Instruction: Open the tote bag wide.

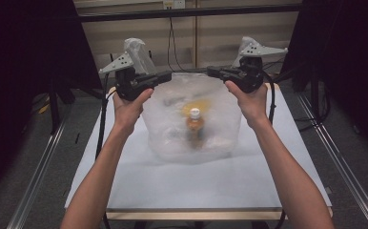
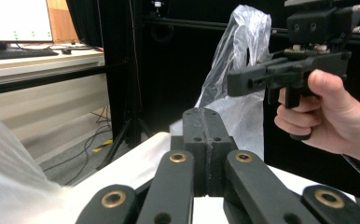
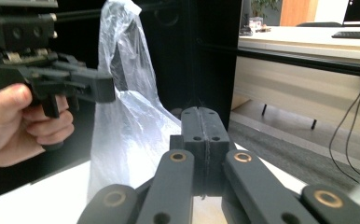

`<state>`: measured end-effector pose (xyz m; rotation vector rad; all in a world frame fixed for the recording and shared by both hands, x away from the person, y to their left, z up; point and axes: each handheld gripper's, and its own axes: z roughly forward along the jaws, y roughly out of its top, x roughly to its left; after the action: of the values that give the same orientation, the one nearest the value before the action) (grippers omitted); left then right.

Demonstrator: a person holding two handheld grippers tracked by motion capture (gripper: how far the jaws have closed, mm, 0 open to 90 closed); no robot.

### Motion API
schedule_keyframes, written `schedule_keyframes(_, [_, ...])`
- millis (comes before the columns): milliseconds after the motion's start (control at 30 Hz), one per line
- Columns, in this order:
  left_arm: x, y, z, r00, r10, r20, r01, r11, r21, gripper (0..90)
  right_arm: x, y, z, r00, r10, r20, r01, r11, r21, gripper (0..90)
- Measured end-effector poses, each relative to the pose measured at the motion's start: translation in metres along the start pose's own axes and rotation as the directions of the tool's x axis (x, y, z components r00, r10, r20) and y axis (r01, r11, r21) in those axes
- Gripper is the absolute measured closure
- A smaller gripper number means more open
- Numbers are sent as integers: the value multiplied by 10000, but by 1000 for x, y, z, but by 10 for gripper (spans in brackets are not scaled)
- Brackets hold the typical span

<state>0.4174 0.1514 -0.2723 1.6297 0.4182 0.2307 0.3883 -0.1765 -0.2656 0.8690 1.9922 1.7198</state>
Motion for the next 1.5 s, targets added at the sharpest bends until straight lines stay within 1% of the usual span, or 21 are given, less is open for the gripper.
schedule_keyframes(67, [4, 5, 2, 10000, 83, -38, -82, 9999, 85, 900, 0, 2, 4, 9999, -85, 90, 84, 9998, 184, 900])
schedule_keyframes(133, [8, 8, 7, 9999, -159, -25, 160, 9999, 52, 900, 0, 5, 8, 9998, -140, 123, 136, 9995, 277, 900])
schedule_keyframes(200, [13, 11, 13, 9998, -144, -161, 146, 9997, 173, 900, 0, 8, 11, 9998, -94, 149, 90, 9995, 310, 900])
schedule_keyframes(300, [19, 9, 22, 9989, -404, -235, 411, 9987, 290, 900, 0, 8, 16, 9998, -87, 201, 78, 9989, 454, 900])
schedule_keyframes(367, [20, 6, 27, 9991, -392, -189, 401, 9978, 526, 900, -1, 6, 20, 9997, -88, 225, 73, 9979, 638, 900])
schedule_keyframes(400, [19, 3, 30, 9993, -353, -89, 358, 9972, 657, 900, -1, 4, 21, 9997, -78, 237, 62, 9975, 702, 900])
schedule_keyframes(467, [19, -2, 35, 9996, -241, -140, 253, 9950, 961, 900, -2, -1, 25, 9998, -35, 210, 18, 9965, 833, 900])
schedule_keyframes(567, [19, -11, 41, 9992, -403, -84, 410, 9931, 1099, 900, -2, -10, 30, 9998, -49, 192, 26, 9931, 1172, 900])
schedule_keyframes(700, [15, -19, 48, 9999, -93, -57, 101, 9853, 1708, 900, -4, -21, 36, 9998, 1, 175, -27, 9892, 1466, 900])
schedule_keyframes(733, [14, -22, 49, 9998, -156, 89, 139, 9868, 1614, 900, -4, -25, 37, 9998, 83, 167, -107, 9890, 1472, 900])
schedule_keyframes(867, [14, -33, 54, 9996, -241, 128, 212, 9813, 1915, 900, -6, -39, 41, 9998, 171, 108, -187, 9850, 1718, 900])
schedule_keyframes(933, [11, -39, 56, 9994, -274, 228, 225, 9812, 1917, 900, -6, -45, 41, 9997, 250, 4, -247, 9850, 1710, 900])
schedule_keyframes(1000, [8, -42, 57, 9993, -353, 155, 316, 9801, 1960, 900, -5, -51, 41, 9996, 273, -59, -258, 9834, 1798, 900])
schedule_keyframes(1067, [5, -47, 58, 9986, -351, 396, 268, 9806, 1943, 900, -5, -56, 41, 9993, 346, -149, -313, 9827, 1825, 900])
schedule_keyframes(1167, [0, -57, 59, 9979, -398, 518, 279, 9769, 2121, 900, -4, -64, 41, 9983, 421, -412, -335, 9811, 1907, 900])
schedule_keyframes(1200, [1, -60, 59, 9974, -427, 576, 289, 9749, 2207, 900, -4, -68, 40, 9962, 629, -598, -501, 9796, 1944, 900])
schedule_keyframes(1333, [-1, -73, 57, 9978, -391, 539, 246, 9688, 2465, 900, -3, -80, 39, 9970, 549, -552, -414, 9744, 2212, 900])
schedule_keyframes(1367, [-1, -76, 58, 9970, -528, 559, 374, 9680, 2483, 900, -2, -83, 38, 9968, 564, -568, -420, 9725, 2291, 900])
schedule_keyframes(1400, [-1, -79, 57, 9974, -481, 533, 328, 9658, 2572, 900, -2, -85, 38, 9967, 569, -576, -420, 9717, 2326, 900])
schedule_keyframes(1467, [-2, -85, 55, 9966, -631, 533, 476, 9660, 2541, 900, -1, -89, 38, 9965, 580, -606, -418, 9696, 2411, 900])
schedule_keyframes(1500, [-2, -89, 55, 9959, -682, 601, 501, 9636, 2625, 900, -1, -91, 37, 9960, 622, -635, -453, 9697, 2400, 900])
